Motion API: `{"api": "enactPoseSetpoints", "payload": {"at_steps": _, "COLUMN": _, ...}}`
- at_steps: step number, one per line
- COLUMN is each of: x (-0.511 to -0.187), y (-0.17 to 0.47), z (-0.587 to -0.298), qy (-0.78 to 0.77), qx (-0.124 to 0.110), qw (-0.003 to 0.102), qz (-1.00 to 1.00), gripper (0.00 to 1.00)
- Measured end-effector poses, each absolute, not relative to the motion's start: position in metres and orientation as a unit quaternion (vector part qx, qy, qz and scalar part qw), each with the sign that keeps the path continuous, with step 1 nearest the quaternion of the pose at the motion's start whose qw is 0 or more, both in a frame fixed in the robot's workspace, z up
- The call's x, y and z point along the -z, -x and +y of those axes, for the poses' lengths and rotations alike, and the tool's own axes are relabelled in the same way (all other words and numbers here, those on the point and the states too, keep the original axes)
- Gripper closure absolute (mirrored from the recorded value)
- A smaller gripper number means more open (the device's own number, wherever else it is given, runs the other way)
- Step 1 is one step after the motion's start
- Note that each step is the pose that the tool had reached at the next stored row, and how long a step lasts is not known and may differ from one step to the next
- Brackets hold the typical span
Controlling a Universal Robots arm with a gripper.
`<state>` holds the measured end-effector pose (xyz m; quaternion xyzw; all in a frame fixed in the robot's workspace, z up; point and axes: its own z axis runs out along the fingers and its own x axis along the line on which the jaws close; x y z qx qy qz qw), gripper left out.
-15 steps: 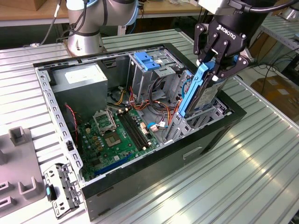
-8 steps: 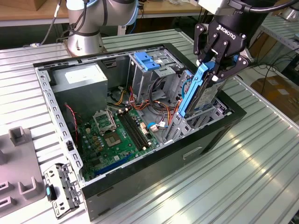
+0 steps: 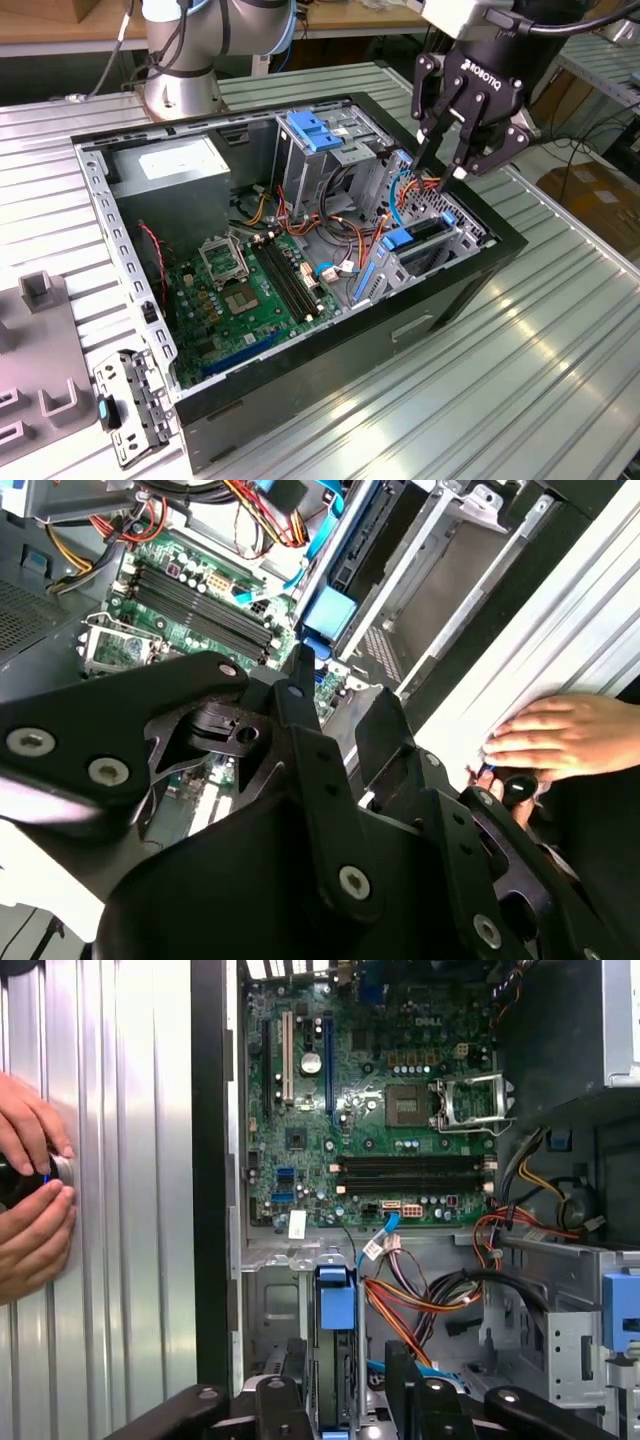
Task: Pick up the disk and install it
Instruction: 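Insert the disk into the insertion slot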
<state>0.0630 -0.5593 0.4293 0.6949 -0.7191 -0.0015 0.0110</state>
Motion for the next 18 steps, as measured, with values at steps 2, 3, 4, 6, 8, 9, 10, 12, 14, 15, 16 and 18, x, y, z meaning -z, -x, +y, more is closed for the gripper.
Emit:
{"api": "enactPoseSetpoints", "payload": {"at_steps": 2, "x": -0.425, "y": -0.063, "z": -0.559, "qy": -0.695, "qx": 0.001, "qw": 0.011, "qz": -0.719, "gripper": 0.56}}
{"api": "enactPoseSetpoints", "payload": {"at_steps": 3, "x": -0.421, "y": -0.063, "z": -0.559, "qy": -0.695, "qx": 0.001, "qw": 0.011, "qz": -0.719, "gripper": 0.56}}
{"api": "enactPoseSetpoints", "payload": {"at_steps": 4, "x": -0.418, "y": -0.063, "z": -0.559, "qy": -0.695, "qx": 0.001, "qw": 0.011, "qz": -0.719, "gripper": 0.56}}
{"api": "enactPoseSetpoints", "payload": {"at_steps": 6, "x": -0.413, "y": -0.065, "z": -0.559, "qy": -0.695, "qx": 0.001, "qw": 0.011, "qz": -0.719, "gripper": 0.64}}
{"api": "enactPoseSetpoints", "payload": {"at_steps": 8, "x": -0.407, "y": -0.067, "z": -0.559, "qy": -0.695, "qx": 0.001, "qw": 0.011, "qz": -0.719, "gripper": 0.76}}
{"api": "enactPoseSetpoints", "payload": {"at_steps": 9, "x": -0.406, "y": -0.067, "z": -0.558, "qy": -0.695, "qx": 0.001, "qw": 0.011, "qz": -0.719, "gripper": 0.82}}
{"api": "enactPoseSetpoints", "payload": {"at_steps": 10, "x": -0.405, "y": -0.067, "z": -0.558, "qy": -0.695, "qx": 0.001, "qw": 0.011, "qz": -0.719, "gripper": 0.82}}
{"api": "enactPoseSetpoints", "payload": {"at_steps": 12, "x": -0.403, "y": -0.068, "z": -0.558, "qy": -0.695, "qx": 0.001, "qw": 0.011, "qz": -0.719, "gripper": 0.89}}
{"api": "enactPoseSetpoints", "payload": {"at_steps": 14, "x": -0.397, "y": -0.068, "z": -0.559, "qy": -0.695, "qx": 0.001, "qw": 0.011, "qz": -0.719, "gripper": 0.89}}
{"api": "enactPoseSetpoints", "payload": {"at_steps": 15, "x": -0.393, "y": -0.068, "z": -0.560, "qy": -0.695, "qx": 0.001, "qw": 0.011, "qz": -0.719, "gripper": 0.89}}
{"api": "enactPoseSetpoints", "payload": {"at_steps": 16, "x": -0.392, "y": -0.068, "z": -0.560, "qy": -0.695, "qx": 0.001, "qw": 0.011, "qz": -0.719, "gripper": 0.89}}
{"api": "enactPoseSetpoints", "payload": {"at_steps": 18, "x": -0.386, "y": -0.068, "z": -0.562, "qy": -0.696, "qx": 0.001, "qw": 0.011, "qz": -0.718, "gripper": 0.89}}
